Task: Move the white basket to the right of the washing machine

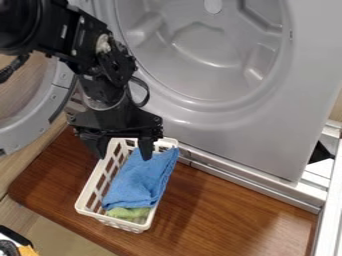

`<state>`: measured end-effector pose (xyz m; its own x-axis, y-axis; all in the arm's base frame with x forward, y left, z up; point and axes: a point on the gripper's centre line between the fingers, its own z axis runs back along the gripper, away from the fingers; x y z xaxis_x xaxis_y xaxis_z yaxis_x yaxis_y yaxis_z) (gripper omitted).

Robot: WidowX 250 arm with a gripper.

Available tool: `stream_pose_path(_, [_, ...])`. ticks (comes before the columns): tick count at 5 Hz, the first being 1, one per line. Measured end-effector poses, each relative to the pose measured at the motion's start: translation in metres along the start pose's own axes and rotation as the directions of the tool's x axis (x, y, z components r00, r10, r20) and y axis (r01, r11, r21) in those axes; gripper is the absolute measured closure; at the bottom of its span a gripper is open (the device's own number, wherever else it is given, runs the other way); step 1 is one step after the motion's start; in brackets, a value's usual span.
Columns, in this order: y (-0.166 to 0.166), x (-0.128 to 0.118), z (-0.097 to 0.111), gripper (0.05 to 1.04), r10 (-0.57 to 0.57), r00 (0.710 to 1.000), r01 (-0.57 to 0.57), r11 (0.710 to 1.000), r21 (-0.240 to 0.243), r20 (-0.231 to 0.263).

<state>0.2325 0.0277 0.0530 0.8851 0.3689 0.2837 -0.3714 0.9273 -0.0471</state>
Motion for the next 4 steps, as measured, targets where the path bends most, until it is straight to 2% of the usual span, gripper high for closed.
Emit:
stream_pose_path(1, [-0.001, -0.004, -0.004, 0.084, -0.001, 1.000, 0.001, 1.000, -0.002, -0.020])
stream_pose_path(2, [-0.001, -0.009, -0.021, 0.084, 0.014, 0.997, -0.017, 0.999, -0.035, -0.075])
stream_pose_path(3, [-0.015, -0.012, -0.028, 0.085, -0.018, 0.997, 0.015, 0.999, -0.041, -0.070])
stream_pose_path(4, [-0.032, -0.022, -0.042, 0.085, -0.025, 0.995, 0.021, 0.999, -0.047, -0.096])
